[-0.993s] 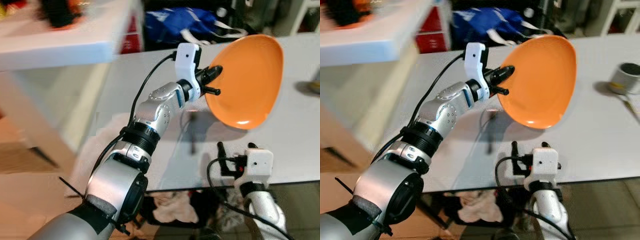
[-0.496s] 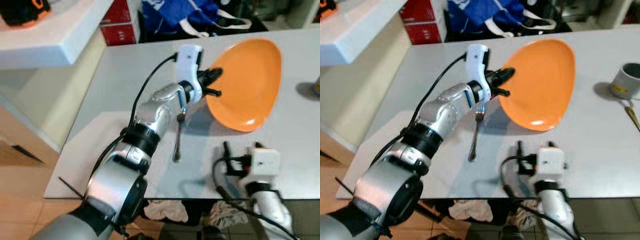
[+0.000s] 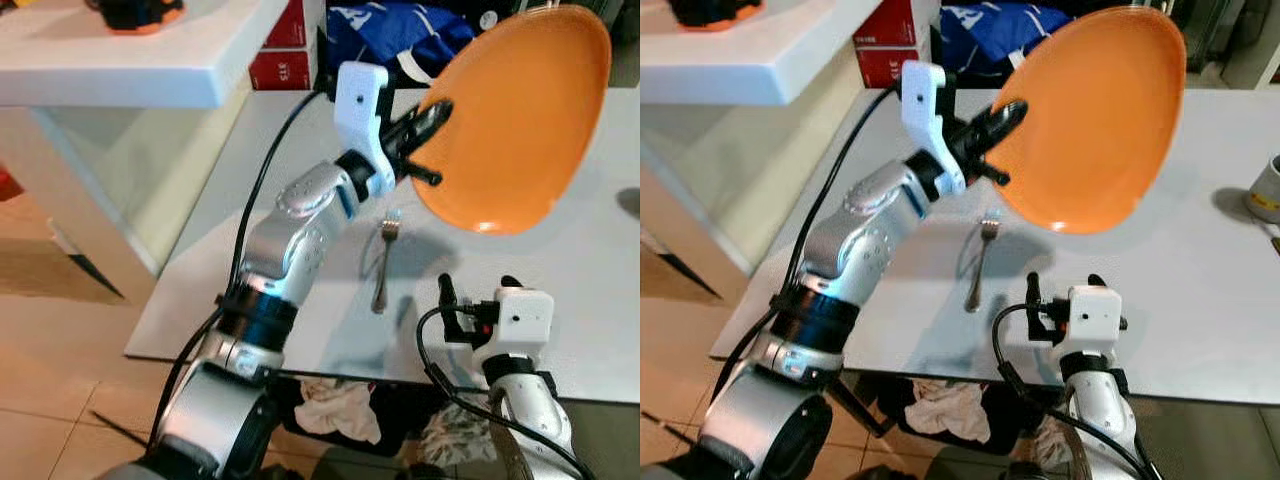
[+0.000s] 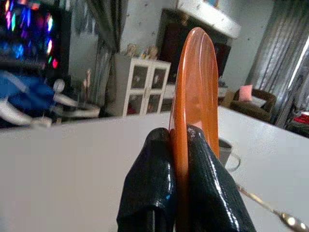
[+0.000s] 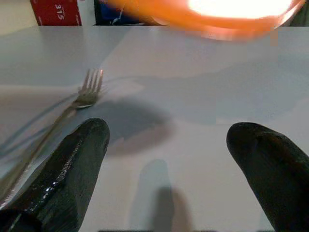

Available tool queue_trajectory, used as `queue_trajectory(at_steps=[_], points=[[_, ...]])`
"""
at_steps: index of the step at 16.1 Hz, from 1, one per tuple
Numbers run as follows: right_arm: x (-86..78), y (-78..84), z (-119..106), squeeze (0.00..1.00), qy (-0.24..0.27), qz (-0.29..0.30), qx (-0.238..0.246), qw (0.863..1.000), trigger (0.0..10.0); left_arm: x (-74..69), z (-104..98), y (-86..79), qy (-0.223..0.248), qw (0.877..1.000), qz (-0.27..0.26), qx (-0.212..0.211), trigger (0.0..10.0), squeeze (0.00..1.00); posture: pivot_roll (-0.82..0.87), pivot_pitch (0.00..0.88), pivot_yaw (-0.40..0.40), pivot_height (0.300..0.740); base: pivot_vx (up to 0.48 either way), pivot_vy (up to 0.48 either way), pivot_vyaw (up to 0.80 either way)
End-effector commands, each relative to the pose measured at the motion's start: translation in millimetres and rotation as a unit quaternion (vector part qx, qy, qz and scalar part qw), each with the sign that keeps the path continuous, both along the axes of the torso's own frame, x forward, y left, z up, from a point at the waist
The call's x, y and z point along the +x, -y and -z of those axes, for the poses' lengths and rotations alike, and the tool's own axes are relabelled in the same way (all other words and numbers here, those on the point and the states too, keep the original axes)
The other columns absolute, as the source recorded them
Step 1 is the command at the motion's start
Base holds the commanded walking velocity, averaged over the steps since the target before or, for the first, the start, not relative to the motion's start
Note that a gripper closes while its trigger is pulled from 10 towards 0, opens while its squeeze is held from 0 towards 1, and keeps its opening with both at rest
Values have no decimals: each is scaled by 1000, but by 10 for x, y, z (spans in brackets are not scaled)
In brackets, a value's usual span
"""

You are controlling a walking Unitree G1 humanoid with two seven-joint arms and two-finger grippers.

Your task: Setting the table

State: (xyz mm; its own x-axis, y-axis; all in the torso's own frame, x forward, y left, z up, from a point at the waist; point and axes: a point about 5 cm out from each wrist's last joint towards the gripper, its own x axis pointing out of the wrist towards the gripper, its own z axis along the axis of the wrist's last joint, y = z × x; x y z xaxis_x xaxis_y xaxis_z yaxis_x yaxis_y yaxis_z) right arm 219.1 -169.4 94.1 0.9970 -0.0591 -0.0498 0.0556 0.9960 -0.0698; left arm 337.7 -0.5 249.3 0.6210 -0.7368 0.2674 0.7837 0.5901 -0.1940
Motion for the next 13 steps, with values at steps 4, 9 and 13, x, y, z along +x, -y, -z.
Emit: queue_trajectory(at_steps=[4,9,13], points=[[19,-8,25,0,-4,-3,0,1000,10000,15,9,-44,-20,1000,-14,-16,0,0,-226,23,86,727,-375,-301,0],[8,12,29,0,-5,-5,-4,1000,10000,1,-12,-17,-21,999,-12,-27,0,0,-235,25,84,727,-220,-115,0],[-1,23,32,0,-7,-4,-7,1000,10000,-1,-66,-26,-9,1000,-11,-26,0,0,-239,23,83,727,0,0,0]])
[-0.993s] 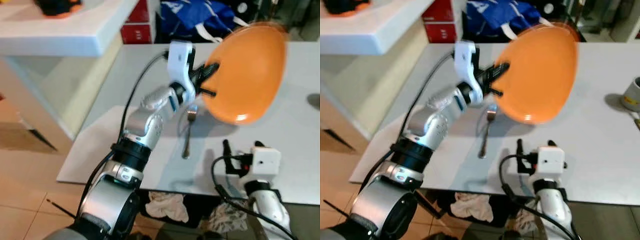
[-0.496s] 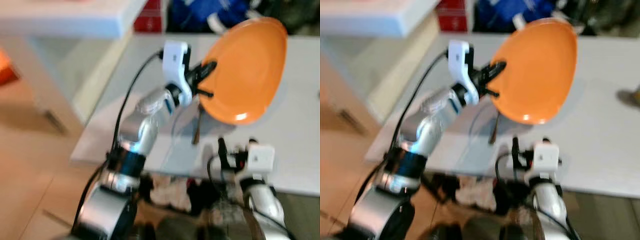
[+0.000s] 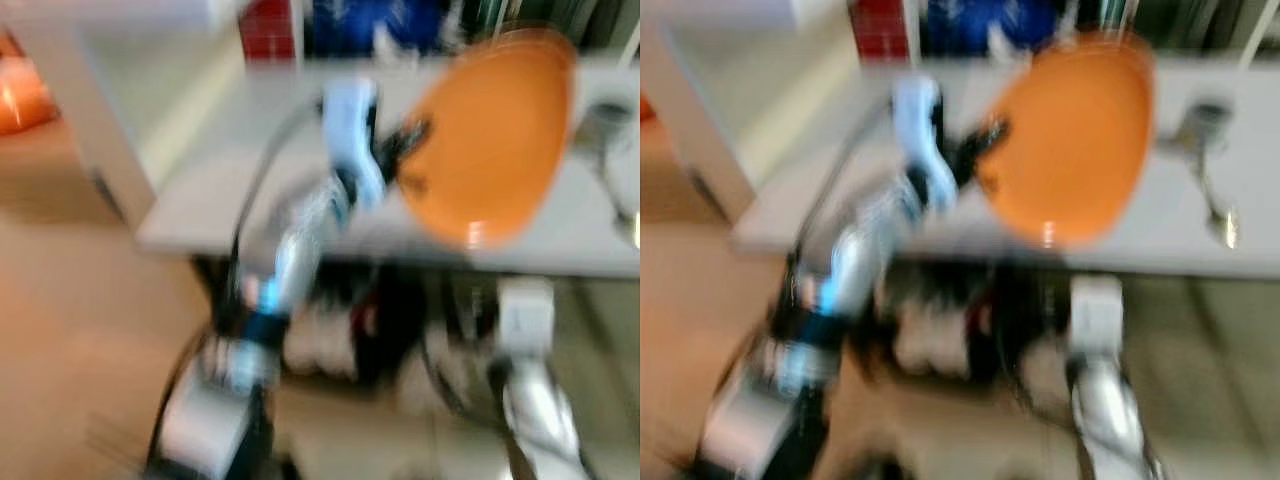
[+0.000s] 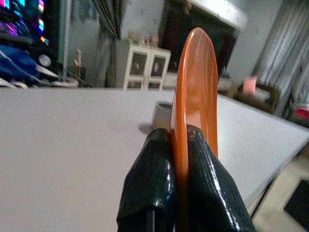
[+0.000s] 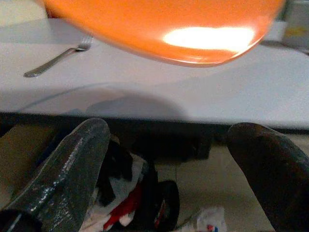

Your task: Setting the table

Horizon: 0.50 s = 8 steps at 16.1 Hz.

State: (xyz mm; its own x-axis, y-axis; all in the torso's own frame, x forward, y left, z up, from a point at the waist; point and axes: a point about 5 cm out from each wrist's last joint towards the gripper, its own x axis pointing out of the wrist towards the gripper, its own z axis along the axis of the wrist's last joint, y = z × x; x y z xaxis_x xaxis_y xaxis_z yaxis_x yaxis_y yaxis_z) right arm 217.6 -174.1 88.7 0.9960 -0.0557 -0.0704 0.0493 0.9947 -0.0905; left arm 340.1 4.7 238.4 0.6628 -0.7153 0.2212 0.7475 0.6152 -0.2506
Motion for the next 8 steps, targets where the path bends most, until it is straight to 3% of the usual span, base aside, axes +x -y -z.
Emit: queue_trajectory(at_steps=[1,4,7,8], points=[[14,-24,-19,0,4,-1,2,1000,10000,-28,-204,16,32,999,6,-27,0,0,-236,19,82,727,0,0,0],[8,-20,-16,0,5,0,2,1000,10000,-34,-244,-112,46,999,8,-8,0,0,-229,13,87,727,0,0,0],[-15,-13,11,0,3,5,3,1000,10000,-131,-51,-588,11,997,43,58,0,0,-208,10,93,727,0,0,0],[-16,-12,14,0,2,5,3,1000,10000,-132,-26,-663,14,997,30,75,0,0,-208,10,93,727,0,0,0]])
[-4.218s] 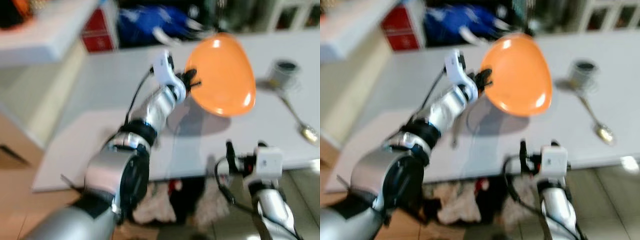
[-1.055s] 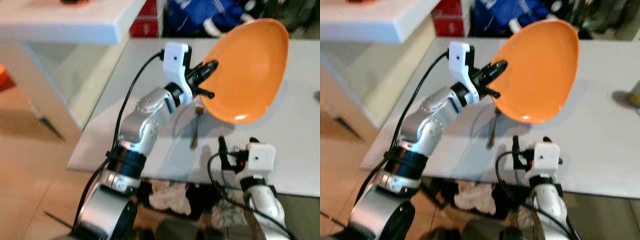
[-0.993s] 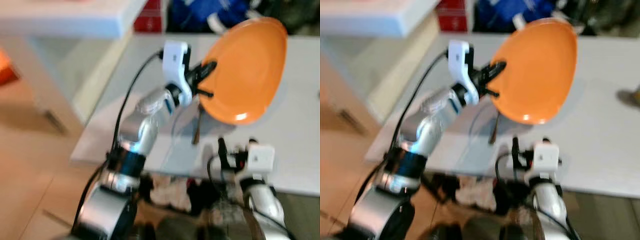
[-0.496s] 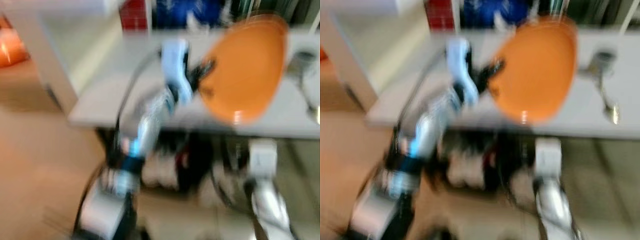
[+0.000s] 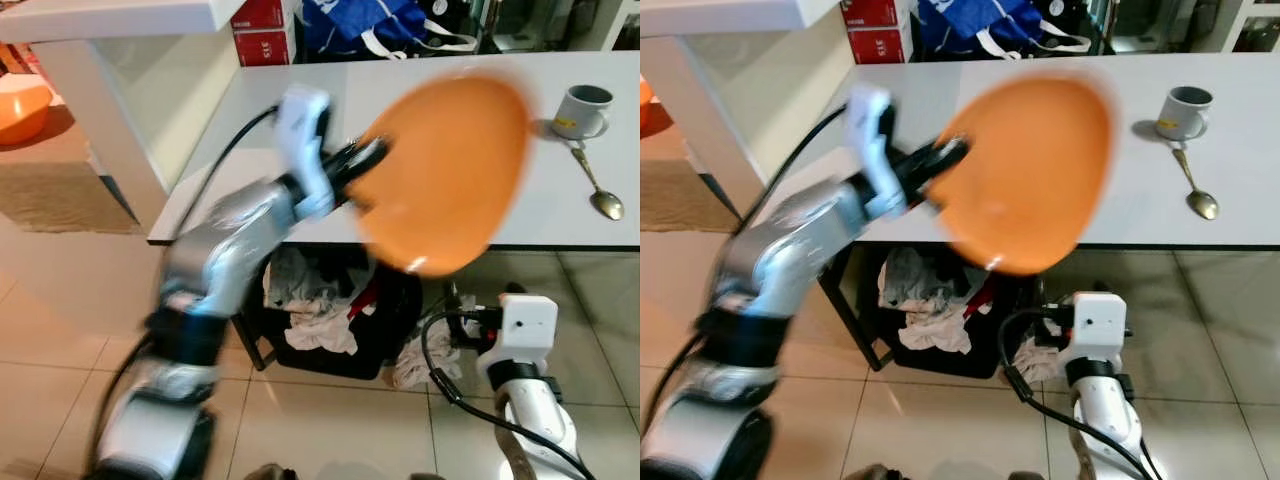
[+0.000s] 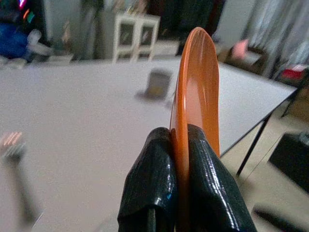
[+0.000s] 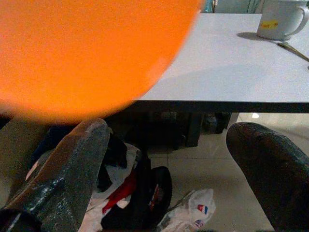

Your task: Setting the table

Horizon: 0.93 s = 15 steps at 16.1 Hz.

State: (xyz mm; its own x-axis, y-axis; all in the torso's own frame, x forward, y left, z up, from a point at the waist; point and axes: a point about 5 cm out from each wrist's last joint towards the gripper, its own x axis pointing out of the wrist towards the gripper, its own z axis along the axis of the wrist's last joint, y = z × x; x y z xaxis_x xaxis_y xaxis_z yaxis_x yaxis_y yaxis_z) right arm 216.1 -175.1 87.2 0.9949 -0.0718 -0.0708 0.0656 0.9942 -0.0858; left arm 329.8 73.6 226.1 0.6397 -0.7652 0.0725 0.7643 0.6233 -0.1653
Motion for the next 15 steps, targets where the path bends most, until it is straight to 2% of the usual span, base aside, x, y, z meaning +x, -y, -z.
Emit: queue_trajectory(at_steps=[1,2,3,5,6,8,10,13,15], points=[[1,-18,5,0,2,-3,1,1000,10000,9,-127,-105,30,999,-21,4,0,0,-192,8,89,727,0,0,0],[18,-20,15,0,1,-6,1,1000,10000,90,-112,-165,30,998,-58,3,0,0,-183,1,85,727,0,0,0],[47,-44,16,0,2,-11,0,1000,10000,157,-109,-68,26,997,-77,-16,0,0,-184,0,84,727,0,0,0],[82,-71,-4,0,7,-14,2,1000,10000,229,-78,259,-8,996,-69,-56,0,0,-196,0,84,727,0,0,0],[80,-73,-9,0,8,-14,1,1000,10000,251,-64,392,-15,996,-57,-63,0,0,-212,0,84,727,0,0,0],[58,-73,-10,0,8,-13,-1,1000,10000,266,-94,653,-6,997,-26,-67,0,0,-239,0,87,727,0,0,0],[25,-30,-19,0,10,-5,-9,1000,10000,294,-116,879,2,998,-10,-57,0,0,-265,0,98,727,0,-480,0],[-25,-21,-6,0,5,-1,-10,1000,10000,307,-102,979,-8,998,-4,-69,0,0,-277,6,101,727,0,-477,0],[-38,-30,-3,0,4,-2,-10,1000,10000,339,-73,963,-15,997,-16,-77,0,0,-275,12,100,727,0,0,0]])
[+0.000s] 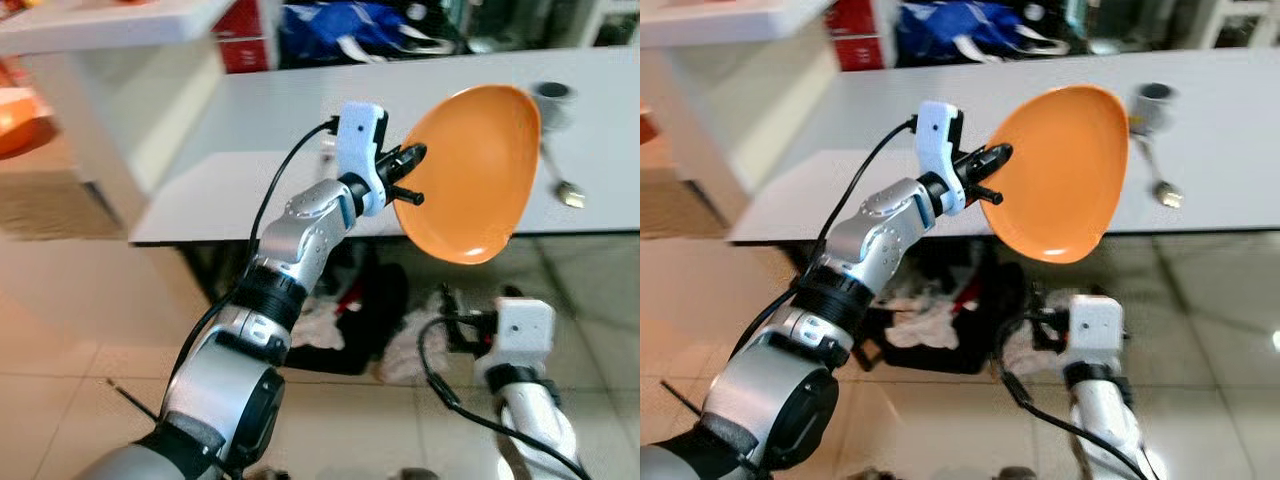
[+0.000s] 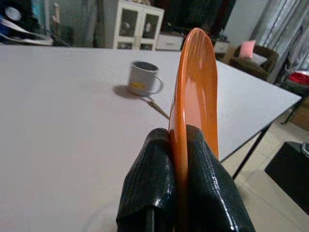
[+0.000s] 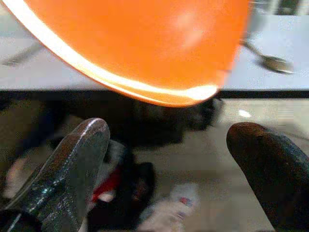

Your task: Setting the table

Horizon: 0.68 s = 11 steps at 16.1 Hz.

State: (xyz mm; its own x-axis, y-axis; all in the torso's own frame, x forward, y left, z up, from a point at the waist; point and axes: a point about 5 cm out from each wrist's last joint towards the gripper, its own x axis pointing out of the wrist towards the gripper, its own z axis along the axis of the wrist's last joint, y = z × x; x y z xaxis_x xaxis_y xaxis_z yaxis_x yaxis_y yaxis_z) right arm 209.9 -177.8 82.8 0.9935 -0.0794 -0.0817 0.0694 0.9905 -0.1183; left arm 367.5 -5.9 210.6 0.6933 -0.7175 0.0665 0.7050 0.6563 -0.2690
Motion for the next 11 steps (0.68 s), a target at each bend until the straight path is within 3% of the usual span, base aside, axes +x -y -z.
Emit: queue_trajectory(at_steps=[1,3,11], points=[[19,-54,-42,0,9,-4,6,1000,10000,-34,-216,172,29,999,19,-42,0,0,-274,12,99,727,0,0,0],[21,-66,-41,0,8,-5,7,1000,10000,-23,-211,169,31,998,16,-43,0,0,-272,12,101,727,401,262,0],[15,-81,-32,0,7,-3,10,1000,10000,-11,-201,242,31,998,28,-39,0,0,-273,13,107,727,449,0,0]])
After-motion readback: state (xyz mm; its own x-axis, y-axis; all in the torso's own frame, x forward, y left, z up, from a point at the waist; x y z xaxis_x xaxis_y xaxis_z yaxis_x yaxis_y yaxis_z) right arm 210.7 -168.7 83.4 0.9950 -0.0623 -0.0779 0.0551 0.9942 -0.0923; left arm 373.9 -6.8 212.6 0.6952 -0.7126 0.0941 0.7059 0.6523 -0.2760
